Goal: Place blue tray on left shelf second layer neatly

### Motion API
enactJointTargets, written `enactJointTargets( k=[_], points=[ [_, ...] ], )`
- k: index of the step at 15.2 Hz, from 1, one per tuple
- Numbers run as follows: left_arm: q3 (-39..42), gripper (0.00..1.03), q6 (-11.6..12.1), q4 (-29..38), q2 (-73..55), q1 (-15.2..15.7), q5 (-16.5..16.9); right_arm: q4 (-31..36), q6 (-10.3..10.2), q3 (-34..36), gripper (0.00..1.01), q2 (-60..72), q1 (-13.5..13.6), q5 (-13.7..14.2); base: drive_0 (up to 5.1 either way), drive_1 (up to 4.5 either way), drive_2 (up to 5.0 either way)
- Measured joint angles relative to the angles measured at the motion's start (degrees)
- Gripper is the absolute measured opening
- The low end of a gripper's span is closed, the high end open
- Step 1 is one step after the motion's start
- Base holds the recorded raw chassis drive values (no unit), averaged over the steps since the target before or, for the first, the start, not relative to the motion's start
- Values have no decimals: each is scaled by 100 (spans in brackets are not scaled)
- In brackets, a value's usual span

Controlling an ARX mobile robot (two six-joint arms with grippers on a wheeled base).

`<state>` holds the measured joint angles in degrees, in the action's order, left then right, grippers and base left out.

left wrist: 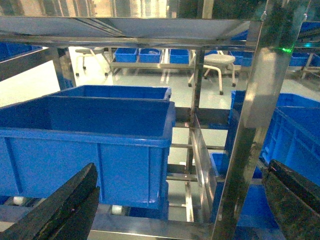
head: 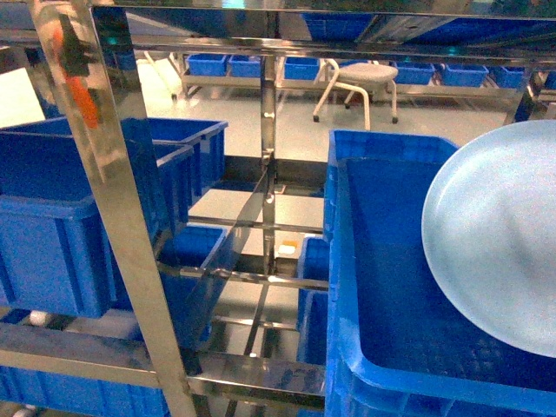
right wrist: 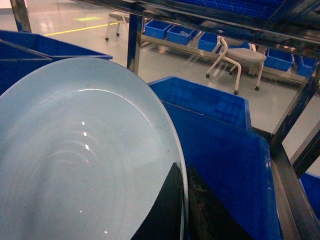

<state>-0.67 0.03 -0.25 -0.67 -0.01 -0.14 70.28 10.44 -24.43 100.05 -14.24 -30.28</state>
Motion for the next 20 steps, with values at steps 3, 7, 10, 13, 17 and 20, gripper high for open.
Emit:
enactJointTargets(
  k=[3,7,10,13,17,20],
  points=[
    [0,98,-2,2,0,0,0,24,175,-76,2,372,4,31,0,0,0],
    [0,98,0,0,0,0,0,229,321,-116,2,758,160,168,0,0,0],
    [0,98,0,2,0,0,0,188,385,-273,2,966,179,177,0,0,0],
    [0,98,0,0,0,0,0,116,450,-385,2,1064,66,149,0,0,0],
    [0,98,0,2,0,0,0,118,529,-455,17,1130,42,85,0,0,0],
    [0,98,0,2,0,0,0,103,483,-452,53,1113,37,61,0,0,0]
  ],
)
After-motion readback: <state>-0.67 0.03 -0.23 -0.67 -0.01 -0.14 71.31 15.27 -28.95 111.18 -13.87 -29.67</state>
